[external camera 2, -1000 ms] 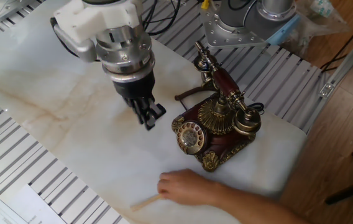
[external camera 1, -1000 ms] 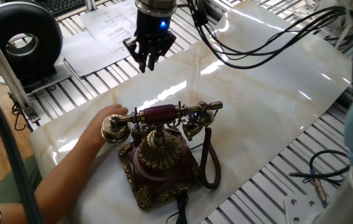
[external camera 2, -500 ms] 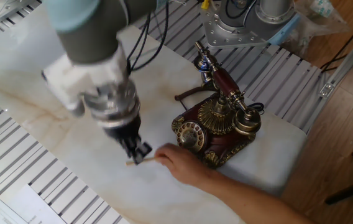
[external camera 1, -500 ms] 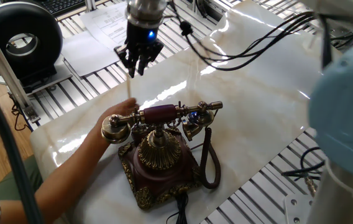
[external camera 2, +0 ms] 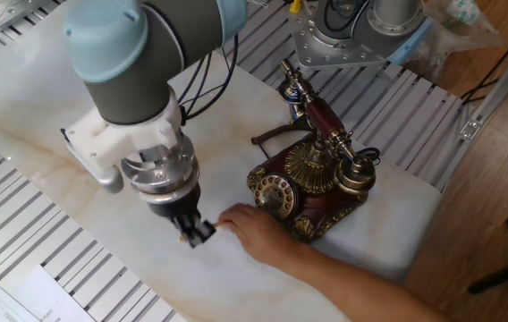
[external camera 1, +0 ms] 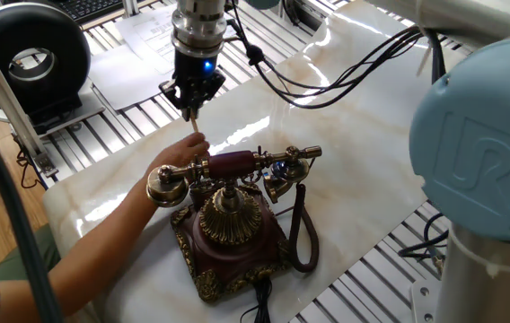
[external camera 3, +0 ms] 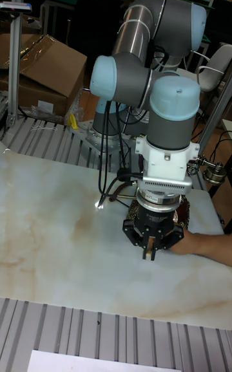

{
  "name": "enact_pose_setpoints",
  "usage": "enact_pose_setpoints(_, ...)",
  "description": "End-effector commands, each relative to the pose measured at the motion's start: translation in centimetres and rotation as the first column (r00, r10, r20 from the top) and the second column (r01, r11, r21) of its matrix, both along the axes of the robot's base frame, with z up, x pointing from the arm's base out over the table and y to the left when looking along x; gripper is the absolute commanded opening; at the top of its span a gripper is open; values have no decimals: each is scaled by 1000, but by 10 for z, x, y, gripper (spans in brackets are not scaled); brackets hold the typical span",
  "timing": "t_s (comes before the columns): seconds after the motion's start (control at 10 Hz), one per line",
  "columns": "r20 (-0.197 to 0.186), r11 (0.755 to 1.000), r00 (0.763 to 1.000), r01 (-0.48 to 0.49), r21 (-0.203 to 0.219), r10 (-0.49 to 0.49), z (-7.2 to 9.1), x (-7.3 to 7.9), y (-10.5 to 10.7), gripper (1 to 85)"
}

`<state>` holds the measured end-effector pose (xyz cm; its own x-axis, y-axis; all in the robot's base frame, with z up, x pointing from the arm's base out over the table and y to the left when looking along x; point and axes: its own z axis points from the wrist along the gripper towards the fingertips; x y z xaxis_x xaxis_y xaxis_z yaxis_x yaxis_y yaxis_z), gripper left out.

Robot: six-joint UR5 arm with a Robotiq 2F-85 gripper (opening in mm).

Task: Dial a number on an old rotary phone

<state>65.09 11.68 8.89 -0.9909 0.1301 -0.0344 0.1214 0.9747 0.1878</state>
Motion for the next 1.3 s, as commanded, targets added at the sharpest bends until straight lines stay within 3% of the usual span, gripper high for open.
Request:
enact_pose_setpoints(0.0,-21,999,999,39,-18,-40,-2,-1,1,13)
enact_pose_setpoints(0.3,-25,999,998,50,-5,-50,2,-1,7,13)
enact_pose_setpoints(0.5,-40,999,998,48,-3,-49,17,-8,9,13)
enact_pose_setpoints(0.7,-65,998,996,64,7,-64,49,-23,19,13)
enact_pose_setpoints(0.8,-72,996,994,88,31,-86,60,-30,30,13)
enact_pose_setpoints(1.0,-80,991,989,127,32,-125,66,-43,44,13)
enact_pose_setpoints(1.2,-79,989,989,133,66,-128,71,-57,55,13)
